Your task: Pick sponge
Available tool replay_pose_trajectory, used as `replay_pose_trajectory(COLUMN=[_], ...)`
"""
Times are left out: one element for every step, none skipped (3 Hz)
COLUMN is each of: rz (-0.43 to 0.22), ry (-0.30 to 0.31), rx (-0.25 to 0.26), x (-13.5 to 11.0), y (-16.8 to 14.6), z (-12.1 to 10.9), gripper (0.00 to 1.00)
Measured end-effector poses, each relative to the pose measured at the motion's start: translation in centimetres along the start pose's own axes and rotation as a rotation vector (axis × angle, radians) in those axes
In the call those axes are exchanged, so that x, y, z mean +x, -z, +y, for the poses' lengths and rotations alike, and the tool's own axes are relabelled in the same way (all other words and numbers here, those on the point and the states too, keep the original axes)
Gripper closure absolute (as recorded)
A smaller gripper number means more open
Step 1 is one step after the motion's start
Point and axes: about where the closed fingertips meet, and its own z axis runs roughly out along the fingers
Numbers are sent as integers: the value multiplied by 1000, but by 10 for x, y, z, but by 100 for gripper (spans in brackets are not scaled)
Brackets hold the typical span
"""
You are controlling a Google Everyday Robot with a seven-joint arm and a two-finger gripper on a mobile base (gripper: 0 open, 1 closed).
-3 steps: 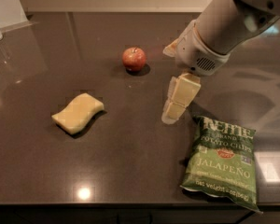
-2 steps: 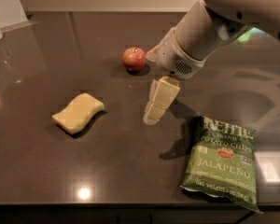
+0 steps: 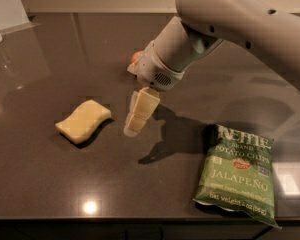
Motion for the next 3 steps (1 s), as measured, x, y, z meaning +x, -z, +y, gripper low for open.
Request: replay_pose_trajectory(rz=[-23, -38, -44], ry=[5, 4, -2], rx=[-8, -1, -4], x=[-14, -23, -27], y=[-22, -40, -56], z=[-5, -8, -10], gripper=[0, 0, 0])
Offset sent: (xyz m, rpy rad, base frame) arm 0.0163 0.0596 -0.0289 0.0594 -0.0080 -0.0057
